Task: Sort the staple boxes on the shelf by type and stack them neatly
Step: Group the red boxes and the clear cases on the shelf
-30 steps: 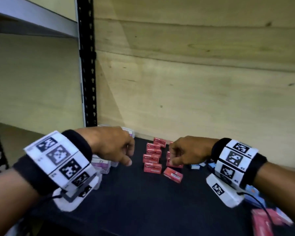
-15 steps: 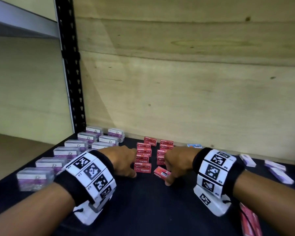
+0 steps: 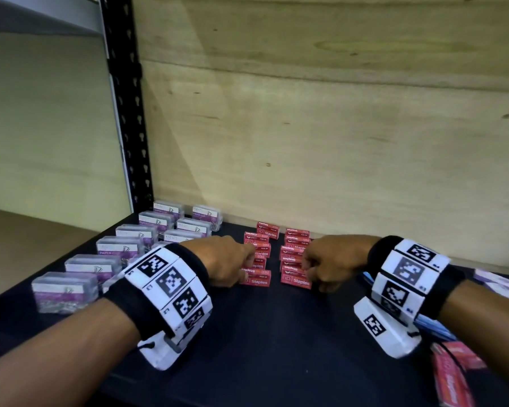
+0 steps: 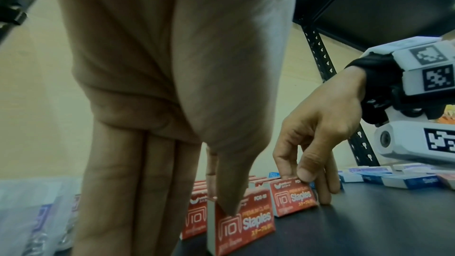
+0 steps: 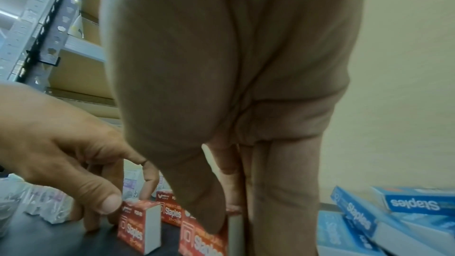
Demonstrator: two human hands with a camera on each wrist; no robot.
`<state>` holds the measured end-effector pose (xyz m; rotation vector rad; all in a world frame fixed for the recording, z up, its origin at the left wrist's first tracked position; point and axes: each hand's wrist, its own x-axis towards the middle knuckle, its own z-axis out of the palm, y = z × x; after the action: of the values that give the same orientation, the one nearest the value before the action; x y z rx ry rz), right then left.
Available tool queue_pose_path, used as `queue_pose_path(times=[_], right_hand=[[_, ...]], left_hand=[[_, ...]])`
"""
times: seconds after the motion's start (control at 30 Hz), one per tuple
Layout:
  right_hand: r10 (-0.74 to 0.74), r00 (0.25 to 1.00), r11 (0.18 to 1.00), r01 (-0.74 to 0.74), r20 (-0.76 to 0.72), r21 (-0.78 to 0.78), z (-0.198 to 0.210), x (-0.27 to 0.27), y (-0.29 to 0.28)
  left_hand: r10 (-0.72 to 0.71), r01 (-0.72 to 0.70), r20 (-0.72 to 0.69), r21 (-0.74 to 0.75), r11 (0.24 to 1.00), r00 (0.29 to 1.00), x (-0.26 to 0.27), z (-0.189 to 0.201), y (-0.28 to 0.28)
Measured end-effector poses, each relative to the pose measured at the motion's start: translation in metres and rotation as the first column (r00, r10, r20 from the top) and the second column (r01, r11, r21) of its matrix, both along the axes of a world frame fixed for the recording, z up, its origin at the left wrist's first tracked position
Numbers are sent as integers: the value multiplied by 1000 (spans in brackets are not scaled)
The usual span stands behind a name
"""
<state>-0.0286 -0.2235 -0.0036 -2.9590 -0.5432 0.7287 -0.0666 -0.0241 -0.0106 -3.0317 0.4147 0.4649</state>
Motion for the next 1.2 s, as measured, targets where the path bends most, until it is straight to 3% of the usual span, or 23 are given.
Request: queue_pose_path(times=[0.63, 0.77, 0.87, 1.03, 1.2], right_hand=[[-47, 998, 984, 53, -38, 169, 0, -7, -5], [-18, 999, 961, 31, -51, 274, 6, -12, -20], [-48, 998, 962, 35, 42, 269, 23, -15, -47], [-129, 989, 980, 116, 70, 164, 45, -22, -112], [-168, 985, 984, 165, 44, 60, 39, -42, -159]], left_hand=[[3, -4, 40, 34, 999, 999, 2, -5, 1], [18, -17, 19, -64, 998, 1000, -5, -3, 9], [25, -24, 4, -135, 991, 1000, -15, 1, 18], [-45, 54, 109, -73, 996, 993, -31, 15, -1], [-305, 317, 162, -52, 947, 938, -44, 24, -73]])
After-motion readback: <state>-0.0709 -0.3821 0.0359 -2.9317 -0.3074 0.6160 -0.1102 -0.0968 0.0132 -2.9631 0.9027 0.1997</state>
